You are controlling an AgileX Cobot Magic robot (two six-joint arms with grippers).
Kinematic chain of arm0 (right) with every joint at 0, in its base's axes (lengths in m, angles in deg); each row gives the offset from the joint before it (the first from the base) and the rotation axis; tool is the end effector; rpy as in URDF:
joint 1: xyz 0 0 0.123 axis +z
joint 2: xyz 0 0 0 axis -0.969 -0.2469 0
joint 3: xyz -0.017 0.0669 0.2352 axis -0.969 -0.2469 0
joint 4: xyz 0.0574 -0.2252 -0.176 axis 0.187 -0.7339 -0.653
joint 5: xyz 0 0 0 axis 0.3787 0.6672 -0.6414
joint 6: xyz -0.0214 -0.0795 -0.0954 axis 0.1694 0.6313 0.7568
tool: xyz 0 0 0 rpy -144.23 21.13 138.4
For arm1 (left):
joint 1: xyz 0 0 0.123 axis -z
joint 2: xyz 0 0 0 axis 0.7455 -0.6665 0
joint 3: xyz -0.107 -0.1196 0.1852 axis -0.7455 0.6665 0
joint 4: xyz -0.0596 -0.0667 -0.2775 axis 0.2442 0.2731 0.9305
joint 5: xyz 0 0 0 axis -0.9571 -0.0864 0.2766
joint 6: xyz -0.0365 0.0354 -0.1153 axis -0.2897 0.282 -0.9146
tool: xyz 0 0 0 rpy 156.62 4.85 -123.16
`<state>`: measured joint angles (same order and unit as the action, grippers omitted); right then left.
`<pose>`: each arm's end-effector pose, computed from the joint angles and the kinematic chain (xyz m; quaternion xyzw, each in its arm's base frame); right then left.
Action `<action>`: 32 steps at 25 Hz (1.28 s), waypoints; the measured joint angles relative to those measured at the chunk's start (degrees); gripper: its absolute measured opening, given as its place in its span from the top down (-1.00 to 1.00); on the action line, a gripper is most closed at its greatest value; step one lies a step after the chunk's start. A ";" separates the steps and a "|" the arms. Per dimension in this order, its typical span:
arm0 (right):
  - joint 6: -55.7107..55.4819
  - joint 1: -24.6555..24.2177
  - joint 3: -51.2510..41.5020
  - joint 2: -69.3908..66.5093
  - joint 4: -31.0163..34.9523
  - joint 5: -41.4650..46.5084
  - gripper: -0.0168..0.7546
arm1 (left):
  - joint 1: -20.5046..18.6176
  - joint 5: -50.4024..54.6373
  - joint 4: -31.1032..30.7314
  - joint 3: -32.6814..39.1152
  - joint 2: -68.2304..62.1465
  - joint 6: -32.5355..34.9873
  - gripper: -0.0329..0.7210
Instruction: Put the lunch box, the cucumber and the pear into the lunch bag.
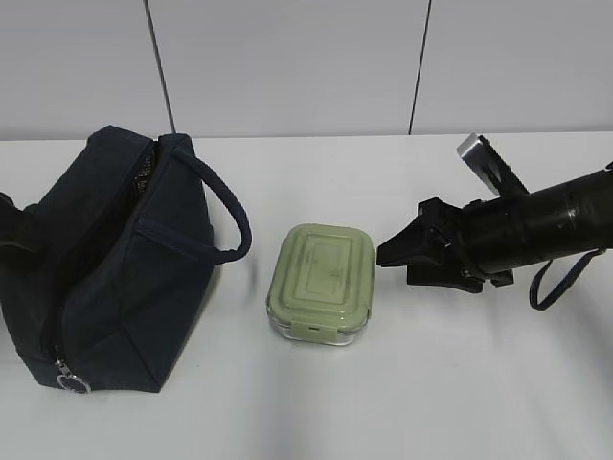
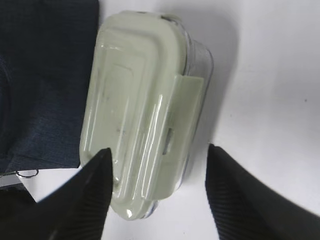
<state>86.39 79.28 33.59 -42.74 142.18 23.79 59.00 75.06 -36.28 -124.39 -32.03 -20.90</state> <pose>0.3535 0.1126 0.0592 -0.0044 0.8881 0.4150 0.1976 0.2943 -0.0753 0.1780 0.1466 0.9547 -0.0862 0.2442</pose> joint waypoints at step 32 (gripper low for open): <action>5.06 2.87 6.93 -13.88 8.36 7.13 -0.36 | 0.00 1.05 0.16 -0.06 0.00 0.05 0.95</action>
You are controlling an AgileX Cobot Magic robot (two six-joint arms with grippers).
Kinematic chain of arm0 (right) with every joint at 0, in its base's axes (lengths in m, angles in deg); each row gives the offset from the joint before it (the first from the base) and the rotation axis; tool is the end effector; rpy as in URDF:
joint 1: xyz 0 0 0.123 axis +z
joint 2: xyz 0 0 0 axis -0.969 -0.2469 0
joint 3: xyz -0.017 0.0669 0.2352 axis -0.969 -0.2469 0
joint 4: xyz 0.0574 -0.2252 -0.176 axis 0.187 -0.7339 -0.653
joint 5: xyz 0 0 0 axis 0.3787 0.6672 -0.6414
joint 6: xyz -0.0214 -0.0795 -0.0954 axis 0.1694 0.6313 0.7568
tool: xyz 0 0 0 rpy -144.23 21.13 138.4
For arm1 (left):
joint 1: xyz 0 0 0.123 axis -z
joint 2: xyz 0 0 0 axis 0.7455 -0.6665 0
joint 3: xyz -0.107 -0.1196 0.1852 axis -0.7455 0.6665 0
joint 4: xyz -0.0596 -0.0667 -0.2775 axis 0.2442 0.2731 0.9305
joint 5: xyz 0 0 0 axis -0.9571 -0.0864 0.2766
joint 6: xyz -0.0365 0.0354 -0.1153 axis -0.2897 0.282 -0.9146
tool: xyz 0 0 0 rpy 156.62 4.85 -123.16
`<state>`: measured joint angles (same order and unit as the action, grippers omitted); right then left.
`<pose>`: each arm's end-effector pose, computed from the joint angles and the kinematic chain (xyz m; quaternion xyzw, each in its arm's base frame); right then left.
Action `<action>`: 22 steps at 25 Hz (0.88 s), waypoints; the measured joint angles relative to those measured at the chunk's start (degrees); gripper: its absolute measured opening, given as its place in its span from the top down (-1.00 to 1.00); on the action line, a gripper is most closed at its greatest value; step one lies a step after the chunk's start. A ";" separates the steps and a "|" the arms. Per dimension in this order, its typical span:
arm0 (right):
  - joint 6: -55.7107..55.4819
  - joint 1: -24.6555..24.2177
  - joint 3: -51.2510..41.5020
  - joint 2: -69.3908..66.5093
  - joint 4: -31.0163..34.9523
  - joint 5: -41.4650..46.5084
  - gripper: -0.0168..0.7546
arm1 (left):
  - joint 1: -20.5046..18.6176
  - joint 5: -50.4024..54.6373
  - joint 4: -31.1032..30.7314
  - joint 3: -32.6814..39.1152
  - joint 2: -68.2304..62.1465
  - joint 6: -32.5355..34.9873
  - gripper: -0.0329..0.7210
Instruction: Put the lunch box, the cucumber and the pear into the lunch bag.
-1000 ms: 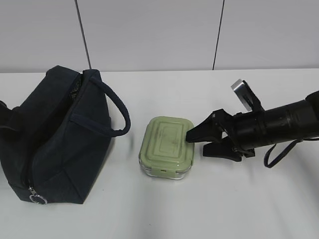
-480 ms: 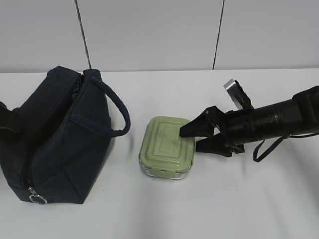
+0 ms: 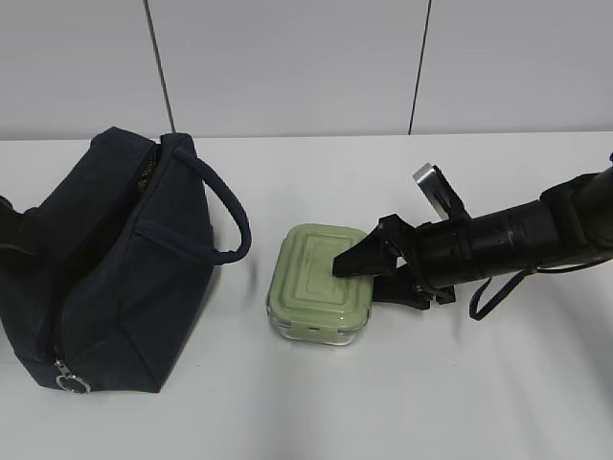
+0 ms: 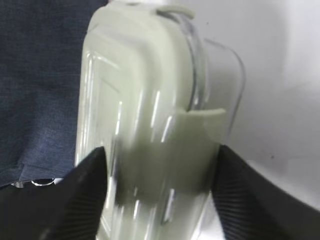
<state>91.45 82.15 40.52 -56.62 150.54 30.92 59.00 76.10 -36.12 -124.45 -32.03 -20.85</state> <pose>0.3645 0.1426 0.0158 0.0008 0.8609 0.4848 0.1548 0.2924 -0.0756 0.1774 0.1475 0.9564 -0.0881 0.2360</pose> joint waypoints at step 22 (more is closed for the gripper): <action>-1.66 -3.49 0.81 12.50 -1.95 4.81 0.03 | 0.00 0.30 0.00 0.00 0.00 0.05 0.95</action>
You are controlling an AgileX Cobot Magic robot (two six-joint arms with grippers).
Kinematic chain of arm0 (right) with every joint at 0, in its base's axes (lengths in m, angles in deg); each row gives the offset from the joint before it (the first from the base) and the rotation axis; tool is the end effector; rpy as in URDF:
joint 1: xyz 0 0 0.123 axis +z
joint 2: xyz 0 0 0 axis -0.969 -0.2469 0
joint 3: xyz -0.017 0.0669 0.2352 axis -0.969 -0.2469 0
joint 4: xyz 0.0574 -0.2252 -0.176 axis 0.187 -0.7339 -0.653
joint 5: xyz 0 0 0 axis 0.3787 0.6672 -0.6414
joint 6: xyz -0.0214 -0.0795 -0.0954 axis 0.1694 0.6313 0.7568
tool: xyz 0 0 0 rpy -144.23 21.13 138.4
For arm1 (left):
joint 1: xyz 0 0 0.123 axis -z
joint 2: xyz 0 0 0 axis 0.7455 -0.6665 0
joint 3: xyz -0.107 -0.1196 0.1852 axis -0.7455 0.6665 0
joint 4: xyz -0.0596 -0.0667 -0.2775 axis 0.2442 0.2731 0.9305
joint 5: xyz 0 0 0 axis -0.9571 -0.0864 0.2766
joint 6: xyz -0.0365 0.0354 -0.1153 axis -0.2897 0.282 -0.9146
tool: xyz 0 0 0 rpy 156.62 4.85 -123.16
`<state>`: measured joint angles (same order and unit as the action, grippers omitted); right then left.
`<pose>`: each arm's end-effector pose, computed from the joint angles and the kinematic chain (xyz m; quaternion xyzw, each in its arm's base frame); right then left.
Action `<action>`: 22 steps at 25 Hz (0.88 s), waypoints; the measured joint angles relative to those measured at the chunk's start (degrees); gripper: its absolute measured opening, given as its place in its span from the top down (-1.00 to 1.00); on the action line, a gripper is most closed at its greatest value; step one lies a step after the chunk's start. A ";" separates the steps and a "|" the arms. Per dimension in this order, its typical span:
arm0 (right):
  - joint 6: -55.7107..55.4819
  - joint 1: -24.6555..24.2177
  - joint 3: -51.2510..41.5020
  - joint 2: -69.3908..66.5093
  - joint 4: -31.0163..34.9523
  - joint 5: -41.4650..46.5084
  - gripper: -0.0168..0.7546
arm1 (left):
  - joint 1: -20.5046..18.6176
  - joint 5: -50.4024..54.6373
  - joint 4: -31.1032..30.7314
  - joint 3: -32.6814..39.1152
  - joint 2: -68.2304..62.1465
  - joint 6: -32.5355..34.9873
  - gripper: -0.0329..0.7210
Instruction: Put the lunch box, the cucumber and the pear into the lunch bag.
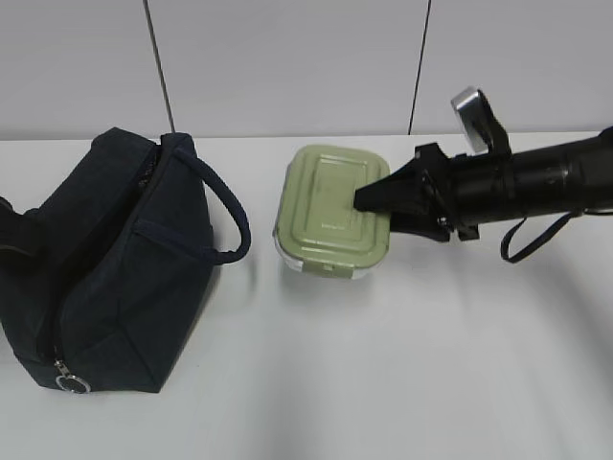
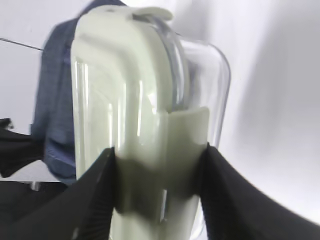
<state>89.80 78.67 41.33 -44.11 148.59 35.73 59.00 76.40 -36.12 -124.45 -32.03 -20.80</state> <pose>0.3811 0.1268 0.1078 -0.0467 0.8227 0.5130 0.2405 0.2918 -0.0755 0.1771 0.1483 0.9569 -0.0882 0.2335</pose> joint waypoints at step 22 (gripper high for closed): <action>-6.55 26.35 33.89 -5.00 -12.16 -16.70 0.03 | 0.00 0.17 0.00 -0.06 0.00 0.00 0.95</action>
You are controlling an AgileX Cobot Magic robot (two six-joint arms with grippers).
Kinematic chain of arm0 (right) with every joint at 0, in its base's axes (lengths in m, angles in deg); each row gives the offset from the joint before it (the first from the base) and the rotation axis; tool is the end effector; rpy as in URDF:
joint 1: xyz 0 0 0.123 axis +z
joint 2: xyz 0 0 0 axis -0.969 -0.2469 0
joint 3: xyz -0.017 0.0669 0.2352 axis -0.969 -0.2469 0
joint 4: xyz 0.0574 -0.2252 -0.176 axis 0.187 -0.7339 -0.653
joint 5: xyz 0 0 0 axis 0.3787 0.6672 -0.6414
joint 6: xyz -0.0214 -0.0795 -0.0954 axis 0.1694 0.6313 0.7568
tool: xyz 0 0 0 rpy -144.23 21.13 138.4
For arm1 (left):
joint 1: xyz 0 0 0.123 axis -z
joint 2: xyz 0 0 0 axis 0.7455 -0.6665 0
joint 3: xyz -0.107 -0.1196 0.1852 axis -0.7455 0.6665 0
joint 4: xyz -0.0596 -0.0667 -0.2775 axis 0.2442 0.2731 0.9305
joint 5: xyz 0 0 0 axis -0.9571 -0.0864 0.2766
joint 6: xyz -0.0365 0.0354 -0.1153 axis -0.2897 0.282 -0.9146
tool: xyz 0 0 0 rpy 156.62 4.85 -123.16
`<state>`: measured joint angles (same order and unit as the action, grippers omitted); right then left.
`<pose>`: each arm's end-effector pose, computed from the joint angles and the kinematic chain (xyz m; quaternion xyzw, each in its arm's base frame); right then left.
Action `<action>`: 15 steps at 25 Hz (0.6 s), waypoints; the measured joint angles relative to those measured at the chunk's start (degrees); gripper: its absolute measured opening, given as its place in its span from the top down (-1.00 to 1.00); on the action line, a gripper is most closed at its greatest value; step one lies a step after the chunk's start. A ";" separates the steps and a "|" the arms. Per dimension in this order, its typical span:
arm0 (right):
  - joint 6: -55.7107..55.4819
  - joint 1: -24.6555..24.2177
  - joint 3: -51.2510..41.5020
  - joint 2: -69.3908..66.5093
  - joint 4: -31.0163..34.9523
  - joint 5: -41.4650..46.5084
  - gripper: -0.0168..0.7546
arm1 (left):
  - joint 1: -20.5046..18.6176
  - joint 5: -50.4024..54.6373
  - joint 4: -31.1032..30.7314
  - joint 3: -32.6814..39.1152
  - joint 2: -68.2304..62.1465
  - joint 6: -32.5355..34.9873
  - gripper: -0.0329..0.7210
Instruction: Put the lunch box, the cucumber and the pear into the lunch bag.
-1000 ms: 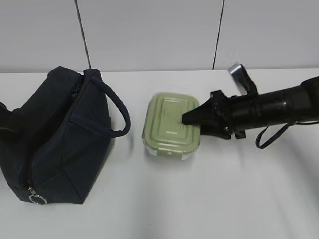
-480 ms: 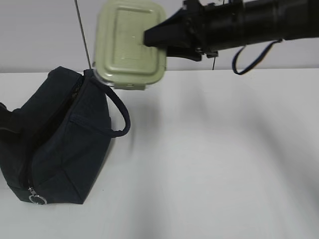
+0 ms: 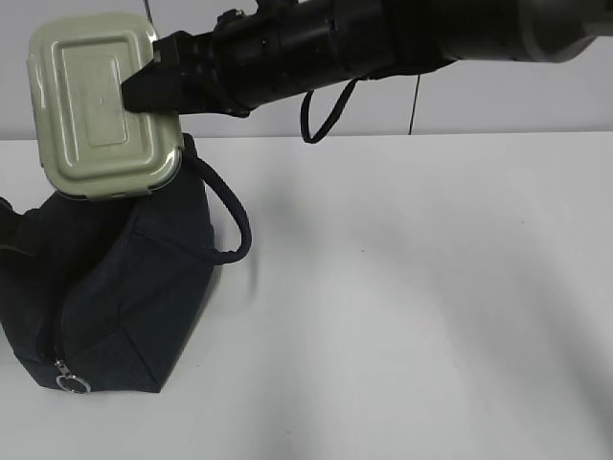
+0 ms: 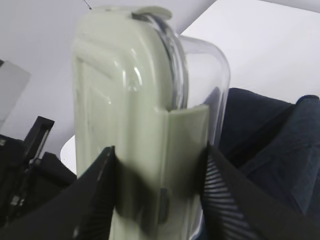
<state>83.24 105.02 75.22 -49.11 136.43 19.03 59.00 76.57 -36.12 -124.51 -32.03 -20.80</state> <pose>0.4015 0.3189 0.2335 -0.2894 0.7581 0.4565 0.3650 0.2916 -0.0756 0.1773 0.1486 0.9571 -0.0884 0.2326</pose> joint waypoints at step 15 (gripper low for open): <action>0.02 0.24 3.88 -3.91 4.94 -0.44 0.04 | 0.00 0.10 -0.05 -0.05 0.00 0.00 0.95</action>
<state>83.26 105.25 79.10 -53.03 141.37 18.59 59.00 76.67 -36.17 -124.57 -32.03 -20.80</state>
